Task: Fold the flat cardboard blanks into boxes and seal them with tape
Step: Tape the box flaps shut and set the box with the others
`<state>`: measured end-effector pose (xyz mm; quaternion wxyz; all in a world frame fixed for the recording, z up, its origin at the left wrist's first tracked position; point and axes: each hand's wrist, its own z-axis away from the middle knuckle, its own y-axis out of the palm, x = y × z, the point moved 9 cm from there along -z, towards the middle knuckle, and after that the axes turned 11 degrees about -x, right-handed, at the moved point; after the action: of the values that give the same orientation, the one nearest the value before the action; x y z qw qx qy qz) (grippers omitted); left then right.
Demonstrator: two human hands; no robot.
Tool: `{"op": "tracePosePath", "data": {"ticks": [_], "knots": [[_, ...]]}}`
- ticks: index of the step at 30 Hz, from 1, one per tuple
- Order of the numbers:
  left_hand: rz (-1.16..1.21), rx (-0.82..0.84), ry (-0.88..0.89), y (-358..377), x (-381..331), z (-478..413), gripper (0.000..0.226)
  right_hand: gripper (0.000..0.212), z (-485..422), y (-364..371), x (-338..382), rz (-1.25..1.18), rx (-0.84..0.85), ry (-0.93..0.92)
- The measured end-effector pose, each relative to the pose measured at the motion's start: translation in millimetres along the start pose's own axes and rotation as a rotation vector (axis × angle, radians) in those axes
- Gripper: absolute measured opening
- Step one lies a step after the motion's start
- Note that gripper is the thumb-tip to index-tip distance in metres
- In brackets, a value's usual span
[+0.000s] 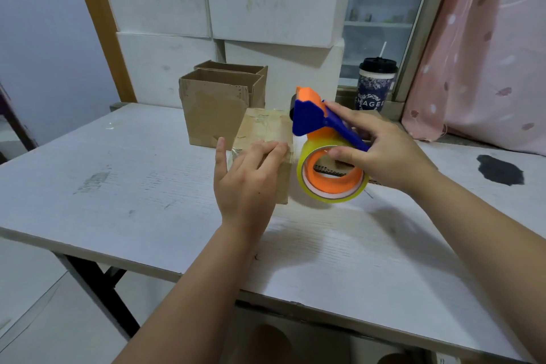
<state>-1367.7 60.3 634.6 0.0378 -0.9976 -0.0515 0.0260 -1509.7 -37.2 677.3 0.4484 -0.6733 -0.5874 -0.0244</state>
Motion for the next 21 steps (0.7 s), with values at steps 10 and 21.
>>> {"op": "tracePosePath", "data": {"ticks": [10,21], "knots": [[0.063,-0.009,0.01,-0.3,1.7,-7.7,0.016,0.071,5.8,-15.3,-21.3,0.096,0.003,0.05],[0.078,-0.043,-0.001,-3.2,2.6,-3.2,0.017,0.074,15.1,-22.1,-29.3,-0.027,-0.04,0.094]]}}
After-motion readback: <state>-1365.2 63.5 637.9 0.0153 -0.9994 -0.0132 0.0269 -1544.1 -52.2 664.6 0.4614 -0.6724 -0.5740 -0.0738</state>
